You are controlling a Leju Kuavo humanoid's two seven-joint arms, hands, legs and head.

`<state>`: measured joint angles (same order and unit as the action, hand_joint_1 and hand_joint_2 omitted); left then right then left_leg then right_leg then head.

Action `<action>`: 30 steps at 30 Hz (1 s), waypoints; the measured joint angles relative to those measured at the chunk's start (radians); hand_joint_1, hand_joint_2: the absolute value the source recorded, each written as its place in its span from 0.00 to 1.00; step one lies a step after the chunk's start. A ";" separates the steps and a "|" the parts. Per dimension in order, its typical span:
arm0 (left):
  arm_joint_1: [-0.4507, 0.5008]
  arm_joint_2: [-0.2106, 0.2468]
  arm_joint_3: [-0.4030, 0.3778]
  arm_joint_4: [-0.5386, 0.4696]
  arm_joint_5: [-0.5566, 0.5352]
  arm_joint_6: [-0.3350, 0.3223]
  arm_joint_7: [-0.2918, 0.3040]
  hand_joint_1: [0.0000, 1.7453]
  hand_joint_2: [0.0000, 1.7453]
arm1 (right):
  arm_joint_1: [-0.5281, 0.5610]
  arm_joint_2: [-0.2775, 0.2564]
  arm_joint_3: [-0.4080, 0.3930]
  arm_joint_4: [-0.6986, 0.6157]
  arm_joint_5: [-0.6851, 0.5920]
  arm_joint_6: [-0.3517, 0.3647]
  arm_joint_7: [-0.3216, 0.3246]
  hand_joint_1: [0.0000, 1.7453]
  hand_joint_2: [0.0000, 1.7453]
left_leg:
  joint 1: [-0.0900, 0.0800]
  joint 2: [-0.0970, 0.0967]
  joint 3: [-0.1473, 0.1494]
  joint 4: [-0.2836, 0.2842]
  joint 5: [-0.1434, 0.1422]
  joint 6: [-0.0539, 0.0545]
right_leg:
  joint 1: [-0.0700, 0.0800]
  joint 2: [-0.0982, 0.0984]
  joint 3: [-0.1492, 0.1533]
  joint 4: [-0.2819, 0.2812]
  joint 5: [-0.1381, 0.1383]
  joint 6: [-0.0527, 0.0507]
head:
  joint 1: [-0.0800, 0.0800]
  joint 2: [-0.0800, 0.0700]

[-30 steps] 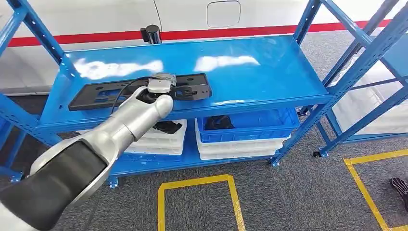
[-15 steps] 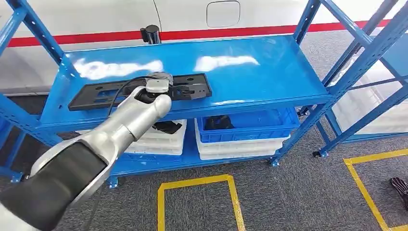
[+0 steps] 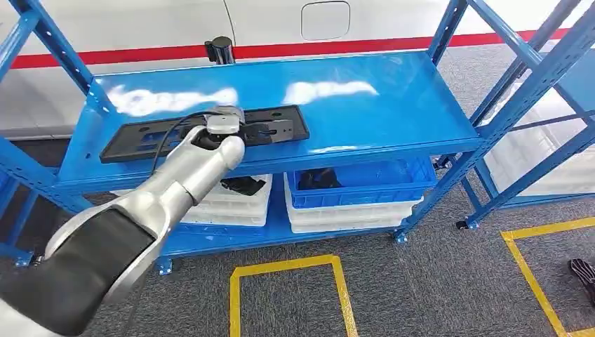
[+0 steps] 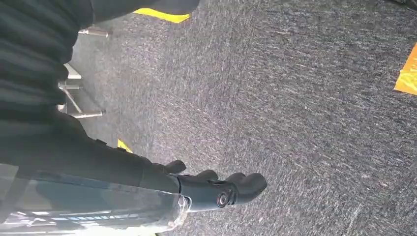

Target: Take the parts from the cabinet and place them on the table.

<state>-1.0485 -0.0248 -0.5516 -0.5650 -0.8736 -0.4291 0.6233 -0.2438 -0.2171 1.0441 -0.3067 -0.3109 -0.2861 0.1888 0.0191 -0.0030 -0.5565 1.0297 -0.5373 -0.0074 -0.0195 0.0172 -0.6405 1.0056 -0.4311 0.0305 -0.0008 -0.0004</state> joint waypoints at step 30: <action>0.030 -0.013 0.124 -0.006 -0.082 -0.023 0.000 0.00 1.00 | 0.000 0.000 -0.026 -0.008 0.039 0.008 0.016 0.00 1.00 | 0.000 0.000 0.001 0.000 0.000 0.000 | 0.000 0.000 0.000 0.000 0.000 0.001 | 0.000 0.000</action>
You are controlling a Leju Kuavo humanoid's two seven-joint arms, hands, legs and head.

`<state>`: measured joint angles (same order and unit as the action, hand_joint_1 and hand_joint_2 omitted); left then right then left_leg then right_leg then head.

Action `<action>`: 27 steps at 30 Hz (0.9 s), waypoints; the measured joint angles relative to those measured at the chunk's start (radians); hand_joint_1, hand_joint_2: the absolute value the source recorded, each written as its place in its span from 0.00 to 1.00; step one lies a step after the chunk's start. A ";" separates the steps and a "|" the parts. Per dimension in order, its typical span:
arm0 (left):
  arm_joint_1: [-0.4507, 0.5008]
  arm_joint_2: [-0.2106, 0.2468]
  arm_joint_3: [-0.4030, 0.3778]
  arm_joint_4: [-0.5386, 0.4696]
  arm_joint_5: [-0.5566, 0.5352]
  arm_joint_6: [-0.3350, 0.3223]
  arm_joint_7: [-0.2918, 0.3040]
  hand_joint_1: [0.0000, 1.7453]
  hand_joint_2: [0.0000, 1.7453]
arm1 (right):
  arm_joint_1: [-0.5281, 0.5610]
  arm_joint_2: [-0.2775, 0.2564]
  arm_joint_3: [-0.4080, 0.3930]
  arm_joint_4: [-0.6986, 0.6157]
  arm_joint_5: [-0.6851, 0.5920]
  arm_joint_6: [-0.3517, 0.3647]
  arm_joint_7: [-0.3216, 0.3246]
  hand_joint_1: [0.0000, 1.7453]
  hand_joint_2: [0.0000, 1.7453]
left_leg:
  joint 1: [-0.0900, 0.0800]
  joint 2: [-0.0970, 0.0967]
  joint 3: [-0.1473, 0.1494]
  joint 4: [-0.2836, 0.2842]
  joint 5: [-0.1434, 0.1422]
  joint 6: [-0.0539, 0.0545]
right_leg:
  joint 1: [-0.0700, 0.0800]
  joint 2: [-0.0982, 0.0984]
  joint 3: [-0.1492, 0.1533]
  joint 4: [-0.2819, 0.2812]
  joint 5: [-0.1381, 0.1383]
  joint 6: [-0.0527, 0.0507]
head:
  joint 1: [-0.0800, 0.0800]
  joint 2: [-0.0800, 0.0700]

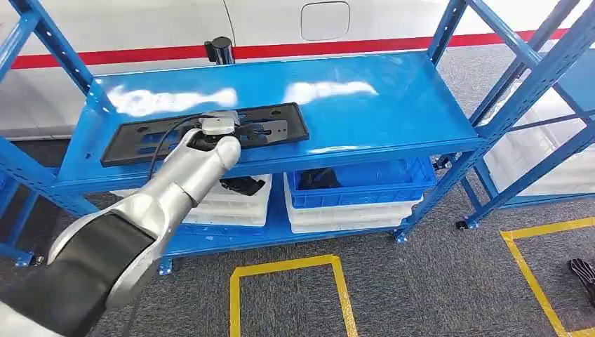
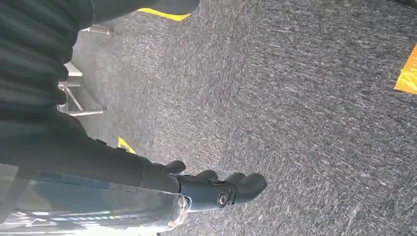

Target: Take the parts from the cabinet and place them on the table.

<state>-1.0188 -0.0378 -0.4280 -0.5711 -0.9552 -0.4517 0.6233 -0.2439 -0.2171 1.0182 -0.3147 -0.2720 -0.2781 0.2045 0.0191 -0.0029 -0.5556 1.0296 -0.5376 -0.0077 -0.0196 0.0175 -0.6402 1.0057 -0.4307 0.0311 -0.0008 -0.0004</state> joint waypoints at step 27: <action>0.023 -0.008 0.055 -0.048 -0.023 -0.026 0.000 1.00 1.00 | 0.002 0.007 -0.037 0.000 0.029 0.005 0.000 0.00 1.00 | 0.000 -0.001 0.000 0.000 0.000 0.000 | 0.000 0.000 0.000 0.000 0.000 0.000 | 0.000 0.000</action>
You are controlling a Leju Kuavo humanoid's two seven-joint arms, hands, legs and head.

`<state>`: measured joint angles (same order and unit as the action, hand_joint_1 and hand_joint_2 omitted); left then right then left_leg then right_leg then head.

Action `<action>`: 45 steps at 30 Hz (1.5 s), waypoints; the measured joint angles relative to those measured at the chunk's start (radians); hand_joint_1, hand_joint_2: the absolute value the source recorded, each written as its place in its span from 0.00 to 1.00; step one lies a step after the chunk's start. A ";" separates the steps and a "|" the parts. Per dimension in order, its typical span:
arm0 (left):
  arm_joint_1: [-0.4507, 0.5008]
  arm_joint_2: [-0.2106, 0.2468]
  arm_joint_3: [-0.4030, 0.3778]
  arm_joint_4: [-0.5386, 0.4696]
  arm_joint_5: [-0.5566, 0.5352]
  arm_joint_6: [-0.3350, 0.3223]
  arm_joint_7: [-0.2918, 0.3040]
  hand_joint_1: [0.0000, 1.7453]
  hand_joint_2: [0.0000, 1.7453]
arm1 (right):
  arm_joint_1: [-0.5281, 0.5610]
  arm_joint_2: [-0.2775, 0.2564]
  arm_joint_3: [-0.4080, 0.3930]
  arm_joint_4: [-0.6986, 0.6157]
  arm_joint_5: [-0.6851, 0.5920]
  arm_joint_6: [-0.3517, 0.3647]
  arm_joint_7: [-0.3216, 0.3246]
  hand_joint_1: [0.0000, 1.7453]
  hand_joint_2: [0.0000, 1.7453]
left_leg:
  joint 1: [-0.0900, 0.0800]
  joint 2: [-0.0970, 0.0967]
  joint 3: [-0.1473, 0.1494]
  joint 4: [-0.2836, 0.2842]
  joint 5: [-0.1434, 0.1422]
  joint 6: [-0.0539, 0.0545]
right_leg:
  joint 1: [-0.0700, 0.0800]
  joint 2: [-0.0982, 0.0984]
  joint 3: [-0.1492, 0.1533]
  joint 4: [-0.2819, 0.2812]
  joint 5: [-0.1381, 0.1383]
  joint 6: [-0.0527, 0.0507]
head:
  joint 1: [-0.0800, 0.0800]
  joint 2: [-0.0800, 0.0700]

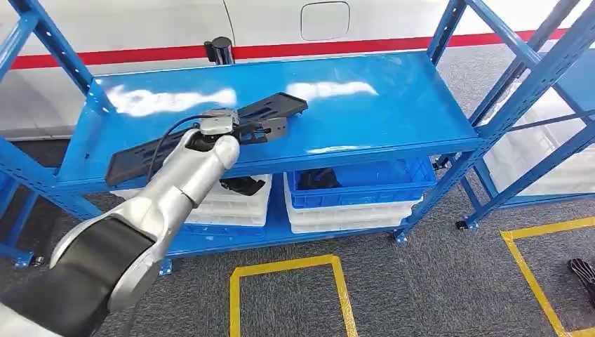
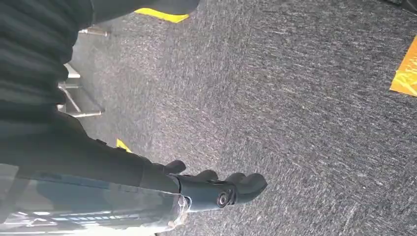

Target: Take the parts from the cabinet and place them on the table.

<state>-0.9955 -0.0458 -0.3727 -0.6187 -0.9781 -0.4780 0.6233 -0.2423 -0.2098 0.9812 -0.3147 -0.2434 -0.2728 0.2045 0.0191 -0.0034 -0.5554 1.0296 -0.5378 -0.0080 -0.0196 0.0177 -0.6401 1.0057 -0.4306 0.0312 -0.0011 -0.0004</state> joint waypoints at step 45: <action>0.001 0.096 -0.318 -0.177 0.058 0.022 0.000 1.00 1.00 | 0.040 0.010 -0.074 0.001 0.037 -0.003 -0.040 0.00 1.00 | 0.000 -0.004 0.000 0.000 0.000 0.000 | 0.000 -0.002 0.001 0.000 -0.001 0.001 | 0.000 0.000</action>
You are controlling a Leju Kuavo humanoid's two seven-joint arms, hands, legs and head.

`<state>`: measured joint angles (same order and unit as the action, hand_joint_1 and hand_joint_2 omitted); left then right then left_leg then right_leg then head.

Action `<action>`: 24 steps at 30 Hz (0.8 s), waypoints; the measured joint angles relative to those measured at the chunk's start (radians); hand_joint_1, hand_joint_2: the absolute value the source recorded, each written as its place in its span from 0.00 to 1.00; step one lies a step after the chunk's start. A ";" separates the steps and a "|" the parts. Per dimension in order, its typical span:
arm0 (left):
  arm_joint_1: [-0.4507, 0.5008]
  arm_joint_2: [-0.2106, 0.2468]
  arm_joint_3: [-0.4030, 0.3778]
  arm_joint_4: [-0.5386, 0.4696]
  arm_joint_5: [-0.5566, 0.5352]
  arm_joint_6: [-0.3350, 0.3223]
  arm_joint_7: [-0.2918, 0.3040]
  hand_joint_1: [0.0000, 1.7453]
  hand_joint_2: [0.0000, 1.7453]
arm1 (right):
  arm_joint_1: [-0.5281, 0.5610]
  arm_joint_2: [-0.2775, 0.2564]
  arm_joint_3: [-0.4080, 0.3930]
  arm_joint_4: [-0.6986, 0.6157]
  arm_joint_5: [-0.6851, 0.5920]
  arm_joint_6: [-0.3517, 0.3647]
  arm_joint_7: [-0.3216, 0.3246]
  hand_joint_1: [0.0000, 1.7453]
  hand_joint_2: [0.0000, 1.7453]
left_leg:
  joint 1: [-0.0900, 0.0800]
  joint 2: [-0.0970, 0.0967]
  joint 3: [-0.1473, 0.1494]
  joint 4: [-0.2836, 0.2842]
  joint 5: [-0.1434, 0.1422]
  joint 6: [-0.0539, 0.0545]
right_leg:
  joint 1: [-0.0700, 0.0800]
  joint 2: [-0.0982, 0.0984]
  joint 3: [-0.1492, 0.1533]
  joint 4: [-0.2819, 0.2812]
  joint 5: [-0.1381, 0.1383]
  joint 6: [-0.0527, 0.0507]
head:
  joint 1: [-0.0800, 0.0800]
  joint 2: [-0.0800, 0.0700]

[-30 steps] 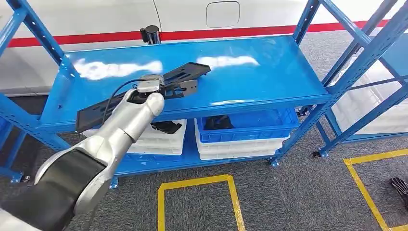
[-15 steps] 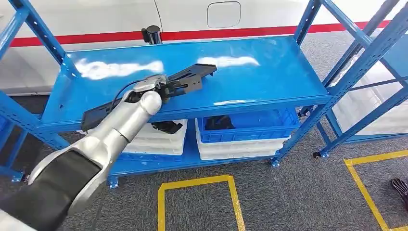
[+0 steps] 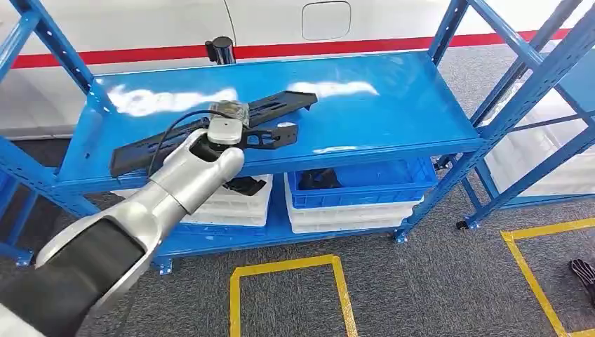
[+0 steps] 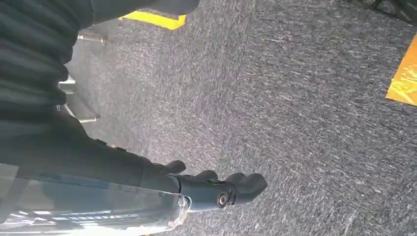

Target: Take the parts from the cabinet and place them on the table.

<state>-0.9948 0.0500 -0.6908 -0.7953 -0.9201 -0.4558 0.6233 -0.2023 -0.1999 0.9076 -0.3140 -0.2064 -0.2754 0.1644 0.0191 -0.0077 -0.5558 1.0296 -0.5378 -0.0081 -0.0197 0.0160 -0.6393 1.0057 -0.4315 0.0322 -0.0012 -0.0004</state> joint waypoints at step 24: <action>-0.137 0.048 -0.261 -0.210 -0.101 -0.055 0.000 1.00 1.00 | 0.016 0.059 -0.045 0.002 -0.011 -0.012 -0.037 0.00 1.00 | -0.004 0.000 -0.001 0.001 -0.002 0.002 | -0.003 -0.001 0.000 -0.002 0.001 0.003 | -0.001 0.000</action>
<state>-1.1313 0.0984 -0.9514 -1.0048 -1.0208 -0.5112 0.6237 -0.1859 -0.1408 0.8629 -0.3120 -0.2178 -0.2873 0.1270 0.0156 -0.0079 -0.5568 1.0309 -0.5395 -0.0059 -0.0223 0.0148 -0.6392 1.0038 -0.4300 0.0349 -0.0023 -0.0004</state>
